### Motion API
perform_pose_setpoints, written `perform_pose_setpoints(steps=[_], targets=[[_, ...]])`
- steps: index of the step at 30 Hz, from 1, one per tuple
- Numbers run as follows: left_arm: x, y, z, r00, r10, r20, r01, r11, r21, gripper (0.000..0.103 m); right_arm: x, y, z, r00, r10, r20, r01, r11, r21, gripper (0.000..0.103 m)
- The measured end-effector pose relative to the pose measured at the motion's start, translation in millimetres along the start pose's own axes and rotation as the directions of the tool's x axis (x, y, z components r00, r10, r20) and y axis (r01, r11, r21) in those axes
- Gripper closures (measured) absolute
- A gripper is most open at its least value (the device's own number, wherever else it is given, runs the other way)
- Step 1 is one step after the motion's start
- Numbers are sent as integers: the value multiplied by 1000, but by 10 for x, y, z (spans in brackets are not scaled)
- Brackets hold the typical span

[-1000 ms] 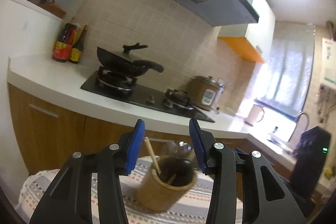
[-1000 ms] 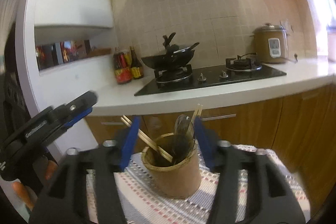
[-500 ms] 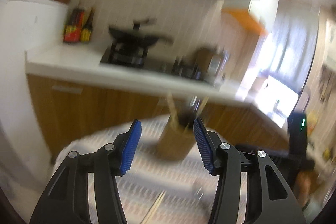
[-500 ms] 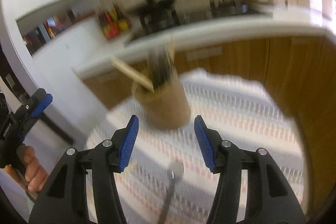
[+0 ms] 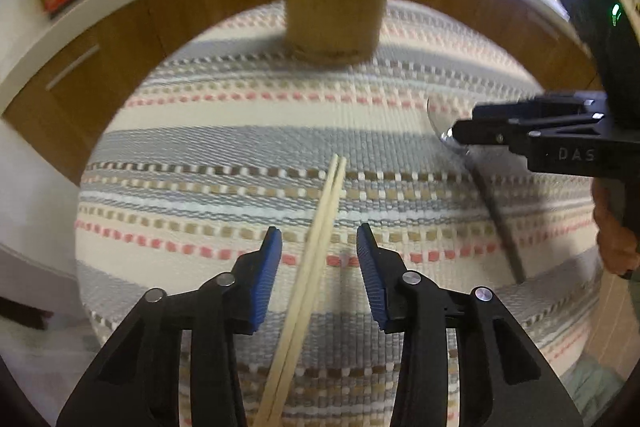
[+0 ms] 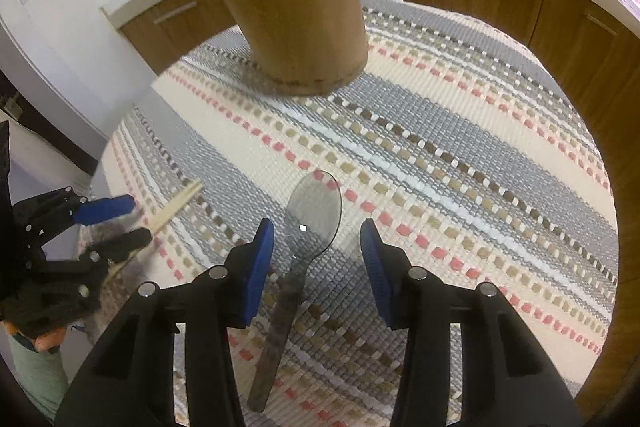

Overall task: Organize utensils
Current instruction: 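Close the left tool on the last chopsticks while the right tool grasps the last clear spoon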

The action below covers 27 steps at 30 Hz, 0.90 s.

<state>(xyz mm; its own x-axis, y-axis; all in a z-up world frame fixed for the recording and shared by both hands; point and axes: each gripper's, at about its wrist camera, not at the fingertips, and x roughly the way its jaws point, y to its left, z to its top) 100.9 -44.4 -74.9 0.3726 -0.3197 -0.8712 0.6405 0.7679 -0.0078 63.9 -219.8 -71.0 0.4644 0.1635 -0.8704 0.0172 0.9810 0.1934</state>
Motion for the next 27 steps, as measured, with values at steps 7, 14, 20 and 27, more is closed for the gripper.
perform_pose_setpoints(steps=[7, 14, 20, 27], targets=[[137, -114, 100, 996, 86, -19, -86, 996, -14, 86, 171, 14, 72, 999, -43, 15, 44, 998, -36, 63], [122, 153, 141, 1000, 15, 13, -12, 972, -234, 93, 206, 31, 111, 999, -41, 6, 42, 997, -66, 63], [72, 430, 14, 993, -107, 44, 116, 900, -421, 93, 188, 50, 93, 999, -51, -6, 51, 994, -98, 63], [-135, 453, -225, 990, -110, 93, 139, 899, -416, 92, 212, 20, 191, 999, -40, -24, 38, 995, -92, 63]])
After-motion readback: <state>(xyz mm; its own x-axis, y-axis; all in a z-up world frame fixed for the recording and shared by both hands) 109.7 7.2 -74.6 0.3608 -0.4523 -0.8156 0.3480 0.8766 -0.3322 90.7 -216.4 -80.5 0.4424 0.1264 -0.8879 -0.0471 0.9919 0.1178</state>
